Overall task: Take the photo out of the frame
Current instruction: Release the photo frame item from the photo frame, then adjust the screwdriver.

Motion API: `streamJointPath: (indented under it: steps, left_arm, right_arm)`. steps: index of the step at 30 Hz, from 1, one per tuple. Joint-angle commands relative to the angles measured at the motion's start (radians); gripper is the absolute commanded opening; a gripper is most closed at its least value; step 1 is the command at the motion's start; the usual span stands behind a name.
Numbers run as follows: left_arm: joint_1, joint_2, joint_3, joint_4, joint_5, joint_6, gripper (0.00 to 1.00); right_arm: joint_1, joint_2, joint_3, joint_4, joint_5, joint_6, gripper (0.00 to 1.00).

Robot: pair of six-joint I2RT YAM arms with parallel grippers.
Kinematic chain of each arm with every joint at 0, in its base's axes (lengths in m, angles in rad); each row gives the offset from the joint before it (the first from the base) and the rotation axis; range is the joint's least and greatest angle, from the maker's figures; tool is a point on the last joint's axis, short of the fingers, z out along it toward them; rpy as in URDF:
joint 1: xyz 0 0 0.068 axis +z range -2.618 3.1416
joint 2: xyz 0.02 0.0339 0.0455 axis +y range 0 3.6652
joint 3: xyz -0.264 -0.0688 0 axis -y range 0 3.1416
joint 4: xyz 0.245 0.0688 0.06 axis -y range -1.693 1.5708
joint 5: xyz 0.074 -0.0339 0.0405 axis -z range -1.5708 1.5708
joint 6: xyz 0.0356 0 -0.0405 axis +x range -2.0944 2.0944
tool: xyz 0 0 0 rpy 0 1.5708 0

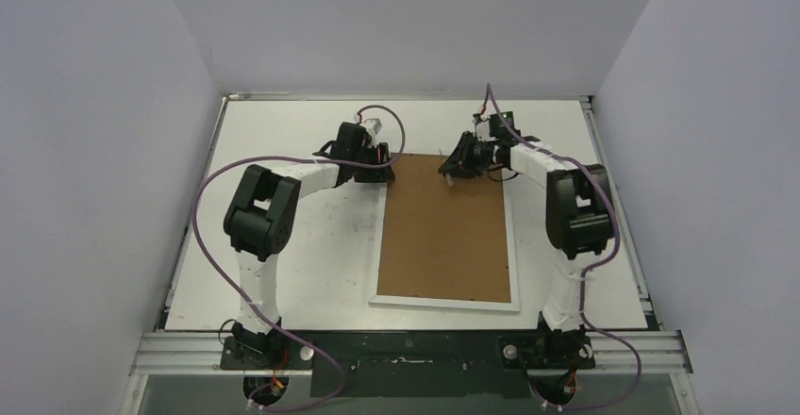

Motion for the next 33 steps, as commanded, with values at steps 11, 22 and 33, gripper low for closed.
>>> streamJointPath:
  steps: [11,22,33]
  left_arm:
    - [-0.061,-0.392,-0.306,0.164,-0.224,-0.124,0.61]
    - [-0.167,-0.643,-0.555,0.245,-0.268,-0.222,0.69]
    - [-0.385,-0.889,-0.736,0.491,-0.089,-0.368,0.69]
  right_arm:
    - [-0.070,-0.769,-0.496,0.042,0.871,-0.275,0.10]
    - [-0.073,-1.116,-0.636,0.083,0.520,-0.369,0.12]
    - [-0.057,-1.213,-0.950,0.650,0.085,0.054,0.11]
